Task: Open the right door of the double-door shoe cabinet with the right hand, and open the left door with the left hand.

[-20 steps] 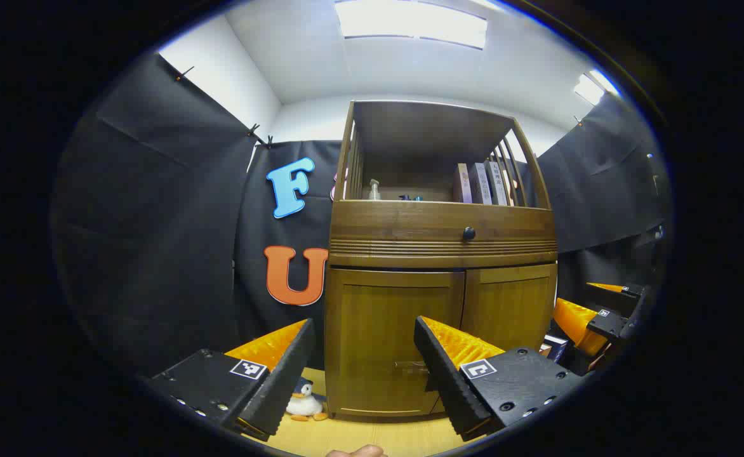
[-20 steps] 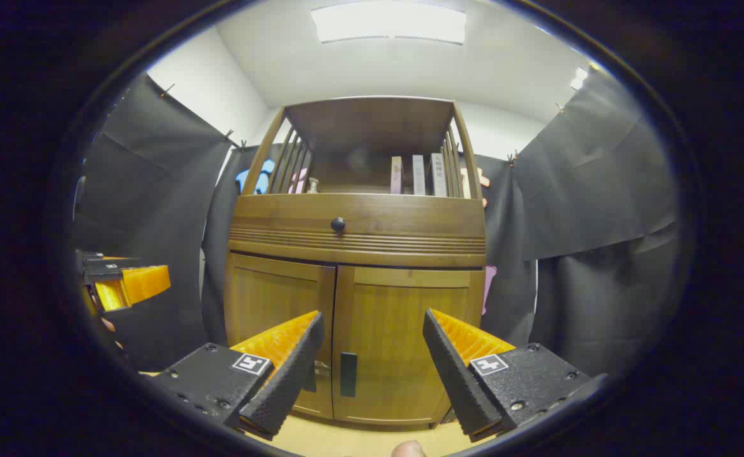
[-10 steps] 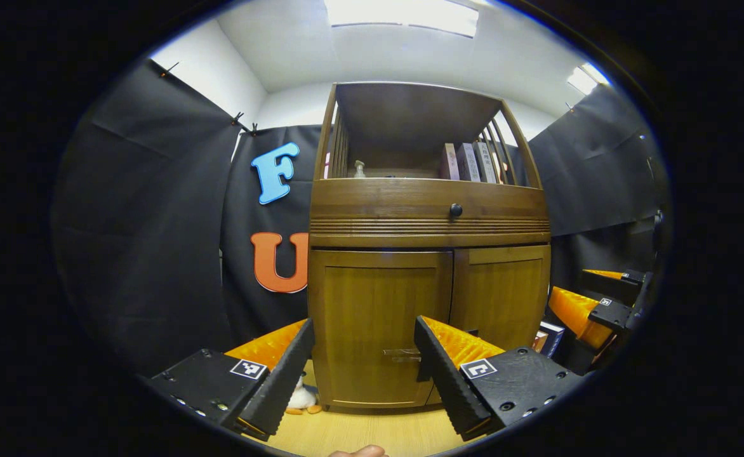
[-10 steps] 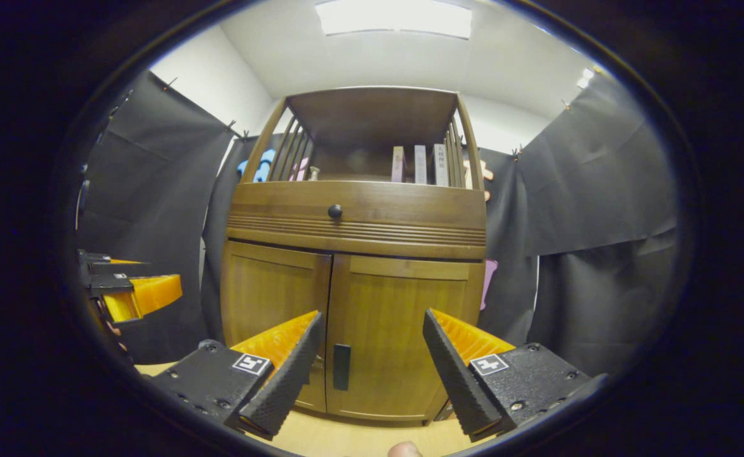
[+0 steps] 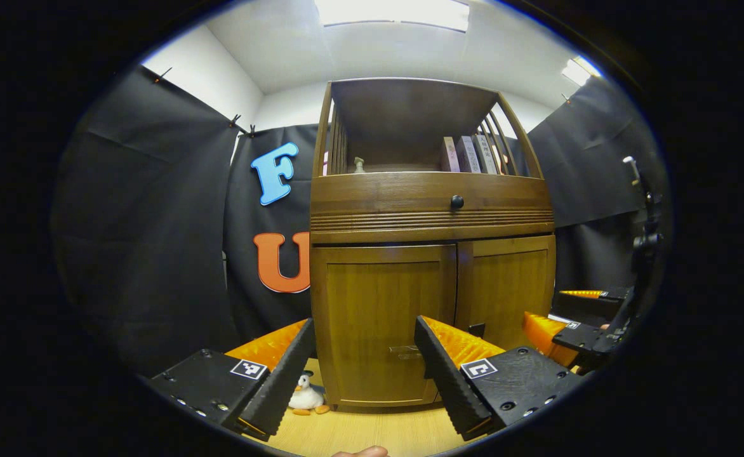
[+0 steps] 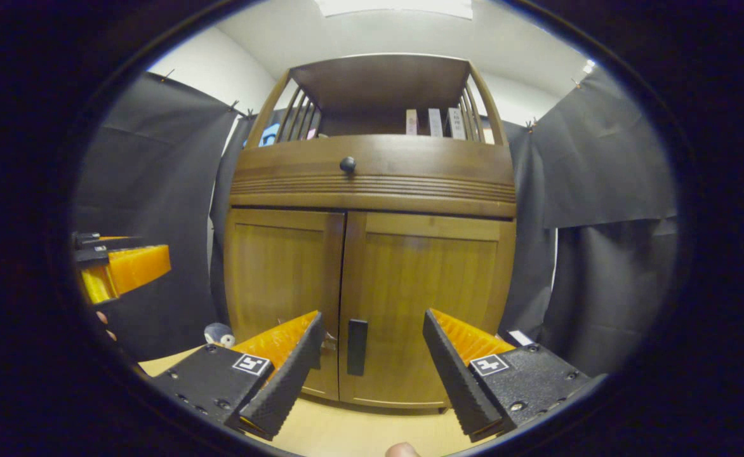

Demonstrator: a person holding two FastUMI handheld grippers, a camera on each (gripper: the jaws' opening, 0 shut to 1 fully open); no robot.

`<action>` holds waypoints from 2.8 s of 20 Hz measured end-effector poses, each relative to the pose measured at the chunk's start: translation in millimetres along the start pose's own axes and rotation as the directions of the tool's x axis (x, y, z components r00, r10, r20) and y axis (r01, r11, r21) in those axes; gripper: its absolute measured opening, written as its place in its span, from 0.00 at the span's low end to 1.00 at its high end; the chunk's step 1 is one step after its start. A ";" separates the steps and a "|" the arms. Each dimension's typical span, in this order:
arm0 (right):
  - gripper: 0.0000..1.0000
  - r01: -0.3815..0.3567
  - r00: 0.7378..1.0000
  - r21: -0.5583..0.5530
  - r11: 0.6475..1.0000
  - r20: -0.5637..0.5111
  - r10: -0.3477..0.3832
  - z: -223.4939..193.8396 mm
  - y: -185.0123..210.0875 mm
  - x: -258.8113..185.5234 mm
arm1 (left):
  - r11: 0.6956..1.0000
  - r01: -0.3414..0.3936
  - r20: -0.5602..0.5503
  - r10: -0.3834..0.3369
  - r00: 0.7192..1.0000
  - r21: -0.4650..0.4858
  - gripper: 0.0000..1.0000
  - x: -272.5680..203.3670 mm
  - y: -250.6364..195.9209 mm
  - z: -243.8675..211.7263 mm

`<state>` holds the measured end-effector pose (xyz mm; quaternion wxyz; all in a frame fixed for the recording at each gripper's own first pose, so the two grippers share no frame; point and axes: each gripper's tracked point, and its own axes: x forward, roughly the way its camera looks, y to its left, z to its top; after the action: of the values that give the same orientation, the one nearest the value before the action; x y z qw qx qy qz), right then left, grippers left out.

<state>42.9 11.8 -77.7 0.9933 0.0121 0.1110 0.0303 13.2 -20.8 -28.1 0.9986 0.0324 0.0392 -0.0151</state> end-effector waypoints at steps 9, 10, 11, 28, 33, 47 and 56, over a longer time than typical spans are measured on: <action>0.94 -0.027 0.975 0.059 0.998 -0.220 0.039 -87.3 19.3 74.3 | 1.000 -0.021 -0.013 0.021 1.000 0.003 0.95 -2.0 4.6 -3.4; 0.94 -0.027 0.970 0.074 0.997 -0.240 0.044 -93.3 20.4 81.6 | 1.000 -0.030 -0.012 0.030 0.999 0.003 0.95 -5.4 9.9 -5.5; 0.92 -0.027 0.967 0.078 0.997 -0.251 0.046 -98.3 24.2 87.8 | 0.999 -0.038 -0.014 0.038 0.999 0.001 0.95 -8.5 14.4 -7.2; 0.48 0.031 0.985 -0.013 0.999 -0.168 -0.033 -102.9 22.0 146.0 | 0.996 -0.087 -0.057 0.087 0.995 0.009 0.95 -27.1 21.2 -20.0; 0.39 0.068 0.985 0.020 0.997 -0.161 -0.064 -102.4 21.2 147.5 | 0.996 -0.091 -0.065 0.092 0.994 0.008 0.95 -31.1 20.9 -22.0; 0.31 0.030 0.981 0.055 0.998 -0.192 -0.019 -105.4 17.3 105.7 | 1.000 -0.018 -0.128 0.018 0.992 -0.003 0.95 -27.8 -3.3 -39.2; 0.31 -0.046 0.977 0.084 0.995 -0.203 0.062 -108.9 3.8 48.1 | 0.997 0.079 -0.161 -0.077 0.984 0.007 0.95 -22.3 -45.7 -45.8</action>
<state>65.4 20.5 -194.3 0.9740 0.0509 0.2139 0.0539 -14.1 -62.8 -74.8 0.9906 0.0386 0.1205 -0.0520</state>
